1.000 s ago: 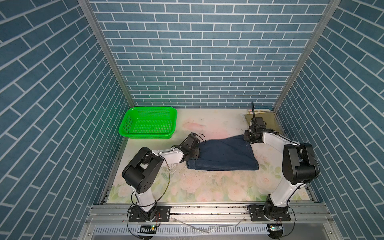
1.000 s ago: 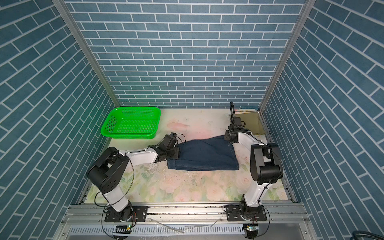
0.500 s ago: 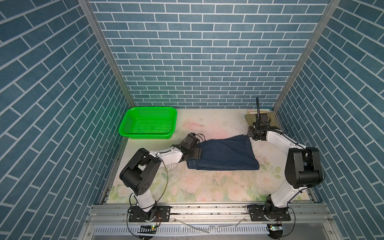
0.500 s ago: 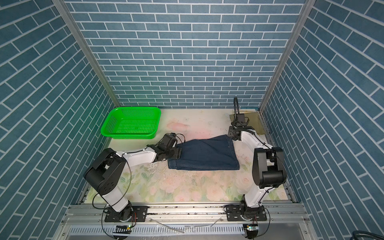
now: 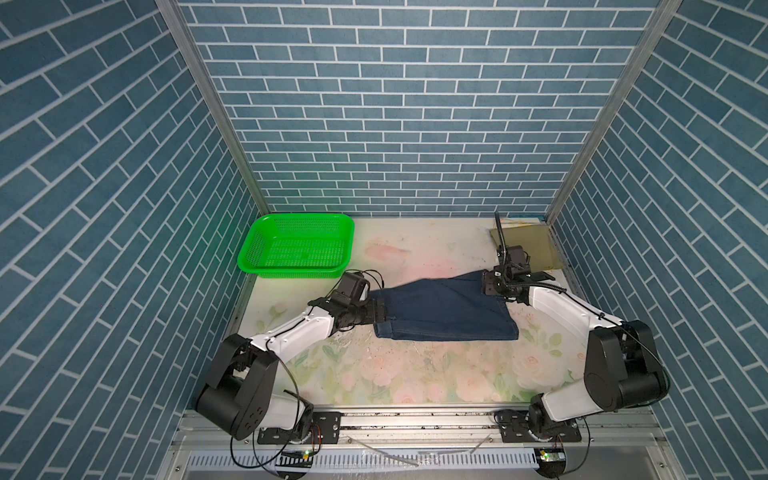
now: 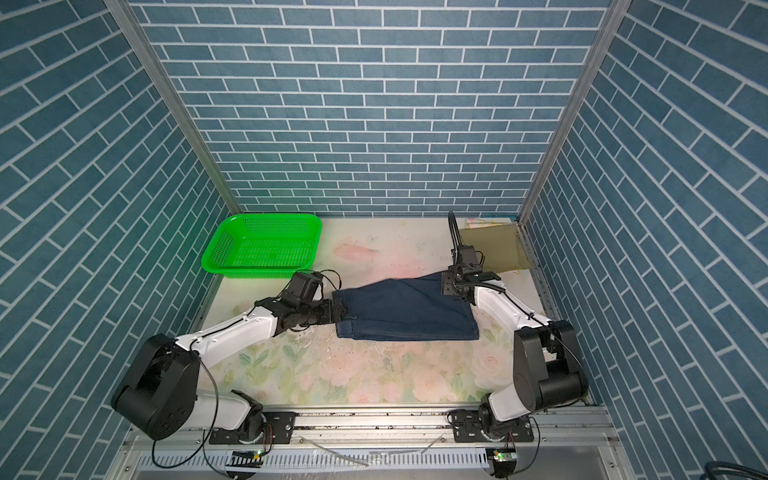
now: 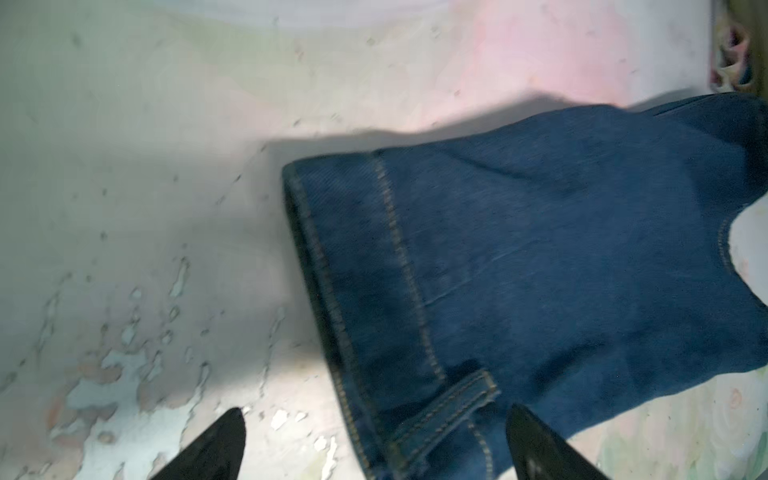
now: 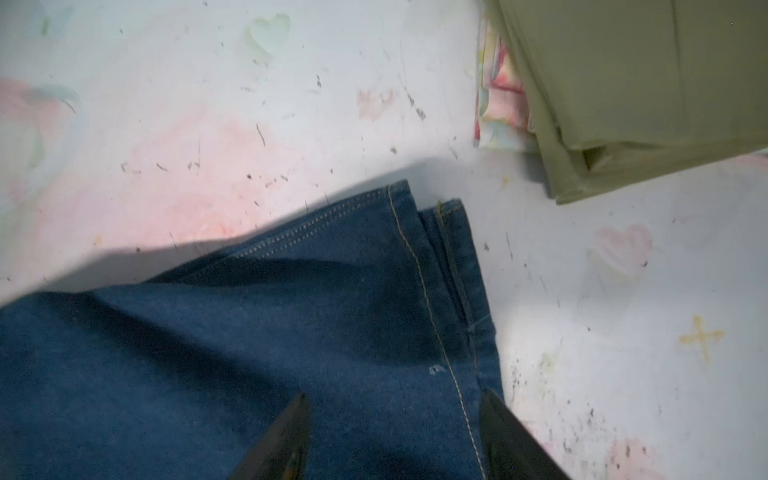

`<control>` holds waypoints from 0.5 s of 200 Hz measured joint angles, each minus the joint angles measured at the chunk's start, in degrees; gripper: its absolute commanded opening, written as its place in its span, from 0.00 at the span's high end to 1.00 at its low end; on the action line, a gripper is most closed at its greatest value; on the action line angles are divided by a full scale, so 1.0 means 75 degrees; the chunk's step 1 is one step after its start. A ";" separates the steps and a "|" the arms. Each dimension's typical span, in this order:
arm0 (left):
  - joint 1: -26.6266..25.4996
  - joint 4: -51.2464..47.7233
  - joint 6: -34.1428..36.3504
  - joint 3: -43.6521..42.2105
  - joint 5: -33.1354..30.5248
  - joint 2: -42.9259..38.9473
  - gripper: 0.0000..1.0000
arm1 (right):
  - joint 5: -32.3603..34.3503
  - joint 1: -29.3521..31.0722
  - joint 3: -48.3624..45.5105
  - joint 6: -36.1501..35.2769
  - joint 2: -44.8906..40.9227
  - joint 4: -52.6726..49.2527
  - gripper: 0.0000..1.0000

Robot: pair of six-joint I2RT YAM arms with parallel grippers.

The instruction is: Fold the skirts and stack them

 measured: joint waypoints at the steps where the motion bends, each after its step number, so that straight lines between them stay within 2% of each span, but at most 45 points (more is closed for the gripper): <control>1: 0.0009 0.0000 -0.0006 -0.0003 0.0009 0.0006 0.01 | -0.0003 0.0000 -0.0009 0.0003 -0.0003 0.0000 0.35; 58: 0.0087 0.0726 -0.0149 0.0236 0.0644 0.1023 0.02 | -0.0015 0.0052 -0.0157 0.0134 -0.0271 -0.0020 0.36; 100: 0.0085 0.1148 -0.0254 0.0638 0.0670 0.1684 0.25 | 0.0125 0.0058 -0.0294 0.0140 -0.0504 -0.0023 0.36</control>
